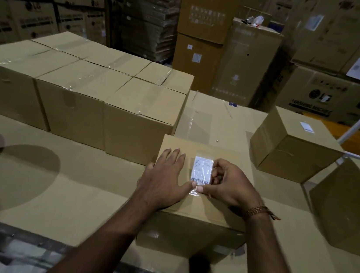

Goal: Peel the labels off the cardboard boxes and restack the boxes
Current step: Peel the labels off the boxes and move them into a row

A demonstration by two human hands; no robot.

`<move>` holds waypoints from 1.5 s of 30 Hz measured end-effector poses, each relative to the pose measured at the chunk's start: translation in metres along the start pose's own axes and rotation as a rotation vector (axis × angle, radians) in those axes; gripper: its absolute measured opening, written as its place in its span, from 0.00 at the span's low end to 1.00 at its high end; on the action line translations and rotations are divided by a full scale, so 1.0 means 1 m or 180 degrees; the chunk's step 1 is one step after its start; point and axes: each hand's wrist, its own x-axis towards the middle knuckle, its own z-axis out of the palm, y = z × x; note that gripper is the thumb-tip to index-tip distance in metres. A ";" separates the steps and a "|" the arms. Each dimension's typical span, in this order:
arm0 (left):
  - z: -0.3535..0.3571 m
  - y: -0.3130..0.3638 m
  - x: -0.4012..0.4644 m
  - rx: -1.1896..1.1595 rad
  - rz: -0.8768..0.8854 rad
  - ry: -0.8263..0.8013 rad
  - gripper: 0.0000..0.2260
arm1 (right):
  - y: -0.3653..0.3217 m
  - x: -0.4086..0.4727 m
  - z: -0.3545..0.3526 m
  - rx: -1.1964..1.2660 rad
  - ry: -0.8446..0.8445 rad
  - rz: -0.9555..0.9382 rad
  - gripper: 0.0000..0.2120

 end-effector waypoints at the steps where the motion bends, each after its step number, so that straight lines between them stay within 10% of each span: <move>1: 0.000 0.000 0.000 -0.0026 0.0003 0.0001 0.40 | -0.002 0.000 -0.001 -0.0111 -0.0083 -0.0013 0.24; 18: -0.017 -0.012 -0.001 -0.0567 0.0192 -0.0621 0.51 | -0.013 0.001 -0.002 -0.0778 -0.0382 0.0118 0.12; 45: -0.013 -0.020 0.005 -0.0424 0.0472 -0.0840 0.55 | -0.019 -0.012 0.000 0.0627 -0.0461 0.0434 0.14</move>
